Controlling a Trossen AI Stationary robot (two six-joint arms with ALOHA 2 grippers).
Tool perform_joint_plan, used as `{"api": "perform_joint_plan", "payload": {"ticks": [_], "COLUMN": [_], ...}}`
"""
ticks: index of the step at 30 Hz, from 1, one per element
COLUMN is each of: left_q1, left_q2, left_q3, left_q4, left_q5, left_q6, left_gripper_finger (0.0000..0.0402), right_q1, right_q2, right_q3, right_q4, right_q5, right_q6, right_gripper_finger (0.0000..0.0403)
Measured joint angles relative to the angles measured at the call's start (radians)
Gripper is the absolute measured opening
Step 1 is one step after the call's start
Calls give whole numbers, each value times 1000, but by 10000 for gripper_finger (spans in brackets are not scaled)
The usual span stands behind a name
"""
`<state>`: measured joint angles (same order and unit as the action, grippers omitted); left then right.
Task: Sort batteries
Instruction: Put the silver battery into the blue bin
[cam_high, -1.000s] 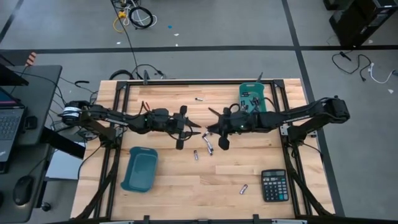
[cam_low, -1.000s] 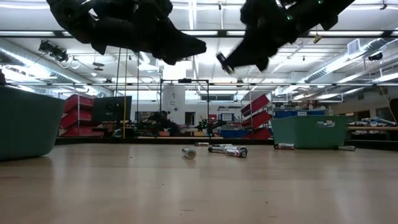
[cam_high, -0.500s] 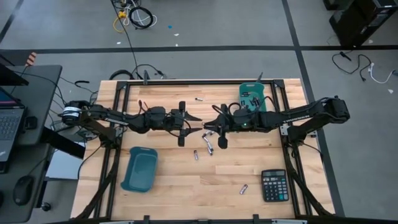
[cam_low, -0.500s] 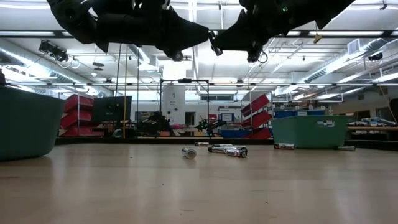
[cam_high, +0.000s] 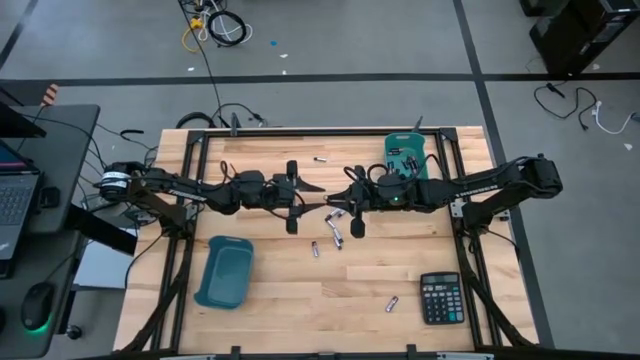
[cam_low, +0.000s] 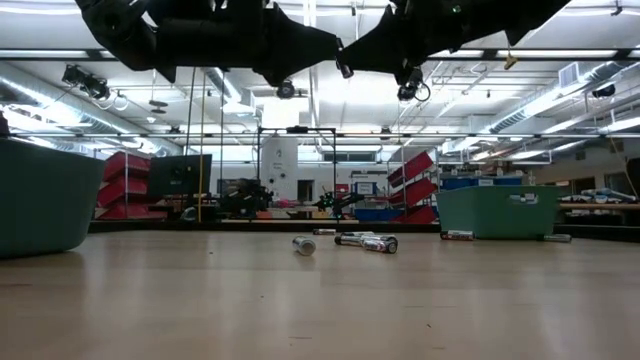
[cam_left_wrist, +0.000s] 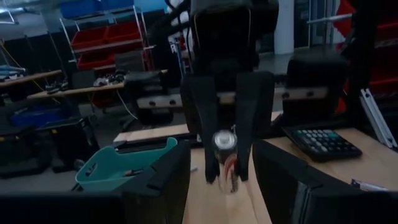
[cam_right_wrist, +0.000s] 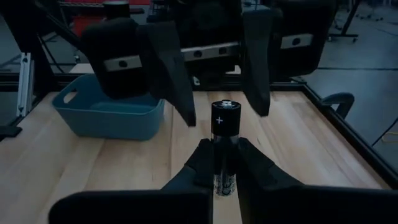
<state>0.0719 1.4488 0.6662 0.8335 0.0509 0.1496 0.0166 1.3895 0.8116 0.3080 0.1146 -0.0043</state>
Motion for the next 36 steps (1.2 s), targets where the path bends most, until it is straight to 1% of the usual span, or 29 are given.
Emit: {"api": "perform_joint_plan", "payload": {"ticks": [14,22,36], "left_q1": [2,3,14], "left_q2": [5,5,34], "left_q3": [0,26,27], "left_q4": [36,39,77], "left_q5": [2,-1,-2], "left_q6": [-4,-4,-1], "left_gripper_finger": [175,175,171], "right_q1": [0,-9,-9], "right_q2": [0,0,0], "right_q3": [0,0,0], "right_q4": [38,64,65], "right_q5": [19,20,22], "right_q6": [-59,-96,-104], "right_gripper_finger": [27,27,27]}}
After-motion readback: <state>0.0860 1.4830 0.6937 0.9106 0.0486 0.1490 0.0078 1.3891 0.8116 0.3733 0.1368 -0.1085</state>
